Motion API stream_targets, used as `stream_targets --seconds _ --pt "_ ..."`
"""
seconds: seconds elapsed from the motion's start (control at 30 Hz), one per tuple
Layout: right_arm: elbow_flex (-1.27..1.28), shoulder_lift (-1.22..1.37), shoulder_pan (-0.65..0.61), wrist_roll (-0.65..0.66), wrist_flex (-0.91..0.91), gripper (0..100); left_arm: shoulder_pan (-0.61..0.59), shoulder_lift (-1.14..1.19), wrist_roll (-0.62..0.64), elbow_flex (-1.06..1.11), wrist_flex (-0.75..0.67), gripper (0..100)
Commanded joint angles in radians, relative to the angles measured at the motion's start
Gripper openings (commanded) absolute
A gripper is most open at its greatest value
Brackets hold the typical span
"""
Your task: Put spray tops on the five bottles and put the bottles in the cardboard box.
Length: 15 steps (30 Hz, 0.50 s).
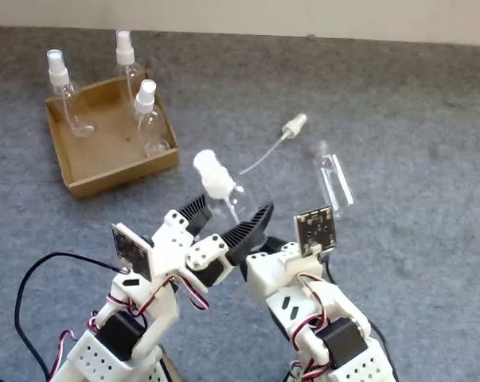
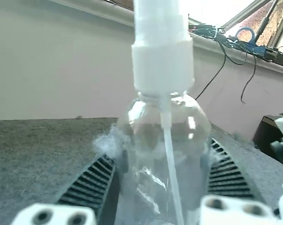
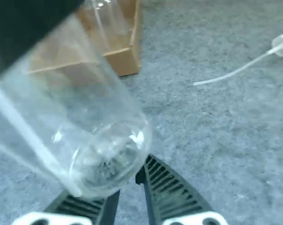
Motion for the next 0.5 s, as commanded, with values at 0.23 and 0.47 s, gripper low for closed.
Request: stream_targets --seconds 0.23,0.47 --pt "-0.059 -0.010 0.125 -0.005 -0.028 1.2 0.035 -0.012 -0.055 0.019 0.031 14" --pt "-0.056 -0.008 0.127 -0.005 -0.028 1.2 0.010 -0.012 -0.057 0.015 0.029 14"
